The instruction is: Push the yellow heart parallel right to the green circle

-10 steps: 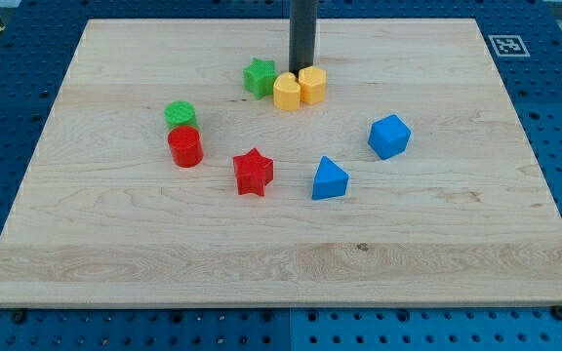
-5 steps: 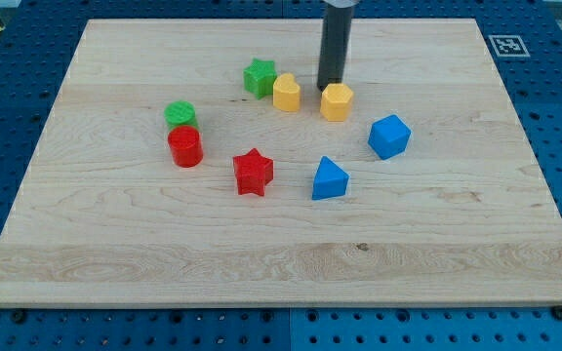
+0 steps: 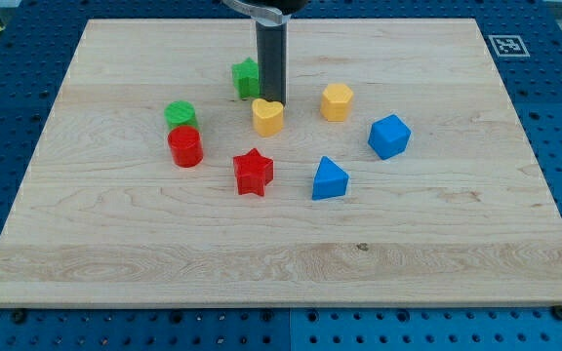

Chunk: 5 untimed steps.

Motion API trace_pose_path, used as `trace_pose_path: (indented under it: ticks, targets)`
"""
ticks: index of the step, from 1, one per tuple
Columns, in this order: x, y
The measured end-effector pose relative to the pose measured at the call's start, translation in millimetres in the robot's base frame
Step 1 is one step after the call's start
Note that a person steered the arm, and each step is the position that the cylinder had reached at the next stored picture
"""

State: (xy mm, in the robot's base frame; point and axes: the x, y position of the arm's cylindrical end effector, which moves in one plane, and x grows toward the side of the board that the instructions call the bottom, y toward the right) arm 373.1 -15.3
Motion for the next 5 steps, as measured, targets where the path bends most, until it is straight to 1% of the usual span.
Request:
trace_pose_path:
  ticks: [1,2,3,4,5]
  targets:
    - [3.8,0.0]
    - [3.4,-15.1]
    - [2.7,-63.4]
    - [5.2,-69.9]
    - [18.5,-65.3]
